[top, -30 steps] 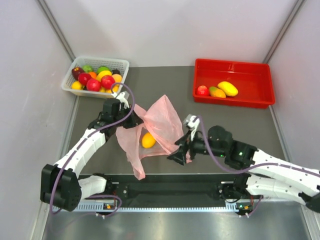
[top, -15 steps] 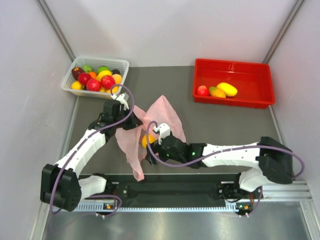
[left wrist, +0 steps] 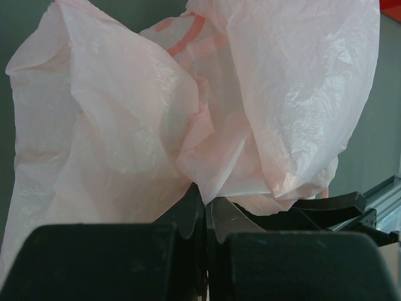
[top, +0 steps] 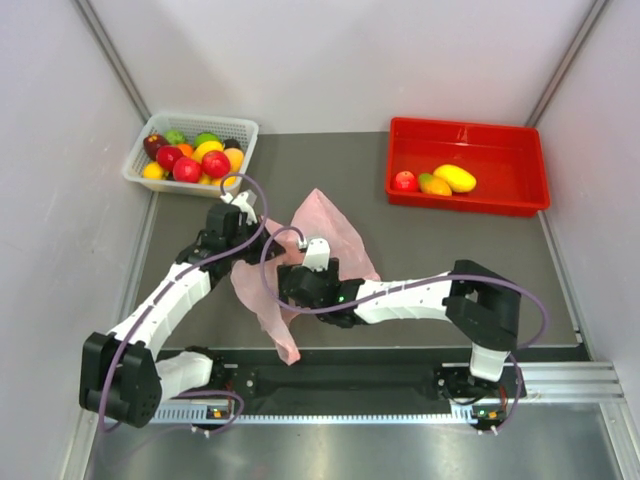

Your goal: Untie the knot of the plastic bag and take out the fruit

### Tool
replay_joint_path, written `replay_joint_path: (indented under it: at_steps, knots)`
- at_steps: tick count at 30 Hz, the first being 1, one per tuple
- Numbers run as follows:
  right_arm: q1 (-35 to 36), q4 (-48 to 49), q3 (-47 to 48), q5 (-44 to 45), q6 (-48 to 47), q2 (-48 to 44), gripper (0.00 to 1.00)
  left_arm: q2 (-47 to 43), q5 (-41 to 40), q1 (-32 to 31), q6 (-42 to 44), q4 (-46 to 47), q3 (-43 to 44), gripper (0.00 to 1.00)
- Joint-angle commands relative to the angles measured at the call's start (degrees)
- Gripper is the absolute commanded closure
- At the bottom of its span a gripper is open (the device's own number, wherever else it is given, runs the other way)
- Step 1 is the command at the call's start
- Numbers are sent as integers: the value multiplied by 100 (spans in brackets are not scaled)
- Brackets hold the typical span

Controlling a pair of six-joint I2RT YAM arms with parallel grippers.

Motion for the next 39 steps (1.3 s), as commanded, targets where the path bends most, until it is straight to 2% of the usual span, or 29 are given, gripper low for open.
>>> replay_joint_path:
  at_steps: [1, 11, 18, 20, 21, 23, 26, 27, 29, 30, 33, 35, 39]
  knots:
    - [-39, -315, 452, 581, 430, 259, 0, -133, 28, 12, -71, 197, -44, 100]
    - [-207, 291, 417, 556, 272, 778, 0, -116, 116, 12, -141, 338, -167, 100]
    - [-312, 1213, 241, 424, -88, 1006, 2, -107, 186, 12, -185, 417, -167, 100]
    - [-321, 1398, 171, 433, -272, 1068, 8, -133, 204, 12, -203, 426, -167, 100]
    - [-330, 1608, 145, 415, -334, 1077, 17, -142, 195, 12, -203, 434, -167, 100]
    - [-339, 1767, 66, 345, -545, 1094, 26, -151, 222, 12, -185, 434, -167, 100]
    - [-356, 1830, 57, 239, -773, 1121, 48, -151, 248, 12, -185, 461, -167, 100]
    - [-356, 1821, 48, 222, -809, 1121, 60, -151, 257, 12, -202, 461, -167, 100]
    - [-356, 1856, -75, 195, -905, 1016, 72, -142, 266, 12, -211, 478, -167, 100]
    - [-356, 1891, -136, 160, -923, 955, 81, -151, 266, 12, -211, 478, -167, 100]
    - [-339, 2136, -522, 29, -1081, 586, 97, -151, 248, 12, -203, 478, -167, 100]
    - [-330, 2251, -786, -77, -1274, 313, 100, -142, 248, 12, -211, 478, -150, 100]
    - [-303, 2295, -1111, -866, -1740, -91, 100, -160, 204, 12, -211, 461, -123, 100]
